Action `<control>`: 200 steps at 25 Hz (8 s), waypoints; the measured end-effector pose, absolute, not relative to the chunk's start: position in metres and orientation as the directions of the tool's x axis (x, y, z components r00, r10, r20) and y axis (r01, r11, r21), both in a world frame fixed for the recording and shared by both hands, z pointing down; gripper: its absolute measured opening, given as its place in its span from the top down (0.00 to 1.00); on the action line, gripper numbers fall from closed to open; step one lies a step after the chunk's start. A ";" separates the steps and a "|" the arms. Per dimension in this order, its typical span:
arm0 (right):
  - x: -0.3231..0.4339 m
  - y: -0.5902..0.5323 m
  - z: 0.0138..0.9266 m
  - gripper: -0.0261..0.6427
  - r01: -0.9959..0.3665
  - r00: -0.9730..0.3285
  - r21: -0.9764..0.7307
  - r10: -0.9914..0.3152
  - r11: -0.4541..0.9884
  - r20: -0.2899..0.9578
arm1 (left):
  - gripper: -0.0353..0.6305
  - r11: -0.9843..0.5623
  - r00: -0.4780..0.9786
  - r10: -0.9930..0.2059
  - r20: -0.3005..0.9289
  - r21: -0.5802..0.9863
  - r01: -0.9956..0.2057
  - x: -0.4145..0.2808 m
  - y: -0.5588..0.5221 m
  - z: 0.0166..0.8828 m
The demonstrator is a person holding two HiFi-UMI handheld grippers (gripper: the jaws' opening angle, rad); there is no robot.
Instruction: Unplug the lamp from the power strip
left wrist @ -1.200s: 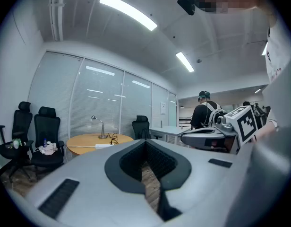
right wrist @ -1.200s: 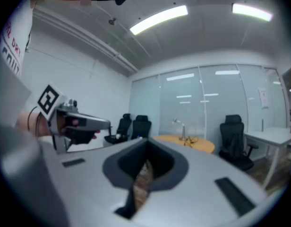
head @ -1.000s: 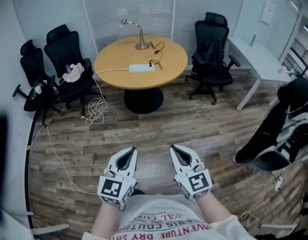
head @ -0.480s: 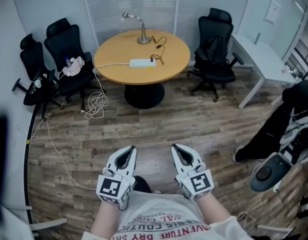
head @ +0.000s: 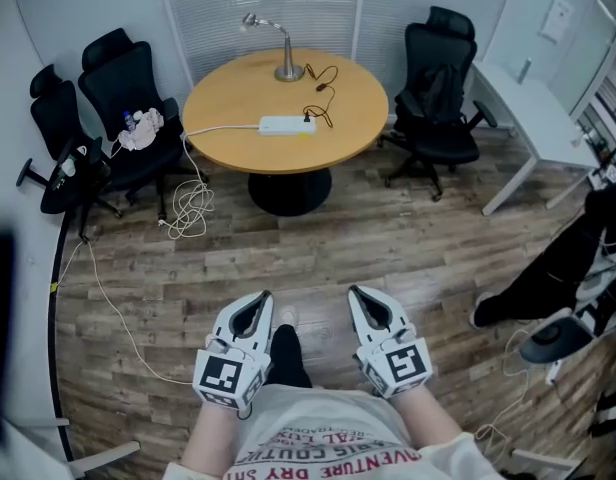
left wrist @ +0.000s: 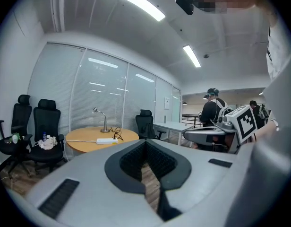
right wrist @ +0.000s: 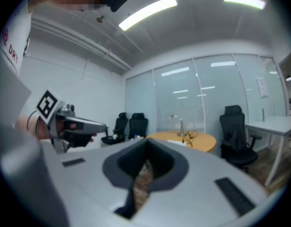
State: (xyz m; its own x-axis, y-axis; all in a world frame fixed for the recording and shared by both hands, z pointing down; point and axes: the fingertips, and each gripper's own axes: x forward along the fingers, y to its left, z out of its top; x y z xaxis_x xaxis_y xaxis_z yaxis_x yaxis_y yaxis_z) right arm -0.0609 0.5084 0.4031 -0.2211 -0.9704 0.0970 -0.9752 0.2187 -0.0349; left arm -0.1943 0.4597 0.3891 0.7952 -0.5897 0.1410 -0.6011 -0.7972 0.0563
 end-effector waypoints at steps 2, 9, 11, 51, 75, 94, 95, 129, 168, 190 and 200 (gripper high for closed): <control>-0.057 0.486 0.403 0.92 -0.979 -0.204 -0.015 -0.975 0.204 0.091 | 0.91 -0.800 0.799 -0.584 0.141 0.068 -0.596 -0.191 0.433 0.393; -0.039 0.385 0.402 0.92 -0.986 -0.165 0.001 -0.979 0.167 0.119 | 0.91 -0.817 0.822 -0.554 0.134 0.102 -0.567 -0.174 0.322 0.392; -0.034 0.351 0.400 0.92 -0.988 -0.156 0.002 -0.980 0.157 0.122 | 0.91 -0.822 0.827 -0.548 0.129 0.099 -0.561 -0.170 0.286 0.391; 0.172 -0.115 0.447 0.92 -0.857 -0.500 -0.006 -0.831 0.515 0.243 | 0.91 -0.576 0.582 -0.785 0.215 0.097 -0.812 0.010 -0.113 0.425; 0.163 -0.182 0.581 0.92 -0.850 -0.498 -0.154 -0.673 0.504 0.547 | 0.91 -0.819 0.655 -0.358 0.665 0.112 -0.562 0.076 -0.167 0.644; 0.142 -0.175 0.616 0.81 -0.843 -0.444 -0.145 -0.519 0.518 0.730 | 0.91 -0.782 0.649 -0.218 0.729 0.267 -0.563 0.076 -0.189 0.691; 0.142 -0.176 0.616 0.80 -0.838 -0.446 -0.145 -0.508 0.526 0.736 | 0.91 -0.779 0.652 -0.215 0.727 0.274 -0.563 0.076 -0.189 0.691; 0.131 -0.170 0.688 0.82 -0.597 -0.222 0.012 -0.180 0.802 0.958 | 0.91 -0.716 0.651 -0.279 0.706 0.299 -0.631 0.072 -0.200 0.686; 0.130 -0.206 0.592 0.85 -0.634 -0.340 0.034 -0.318 0.773 0.885 | 0.91 -0.698 0.580 -0.343 0.739 0.212 -0.684 0.085 -0.205 0.694; 0.148 -0.222 0.476 0.85 -0.877 -0.440 -0.060 -0.746 0.477 0.500 | 0.91 -0.692 0.656 -0.620 0.430 0.095 -0.716 0.074 -0.254 0.499; 0.162 -0.221 0.423 0.85 -0.903 -0.426 -0.049 -0.871 0.428 0.246 | 0.91 -0.700 0.702 -0.710 0.048 0.055 -0.712 0.048 -0.244 0.381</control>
State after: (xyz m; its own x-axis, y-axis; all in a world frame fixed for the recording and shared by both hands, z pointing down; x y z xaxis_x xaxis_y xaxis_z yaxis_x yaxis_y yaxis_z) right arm 0.1623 -0.2212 0.4234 -0.4261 -0.8707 0.2456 -0.9025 0.4278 -0.0492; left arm 0.0485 -0.2439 0.3812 0.7025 -0.7101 0.0480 -0.7117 -0.7003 0.0552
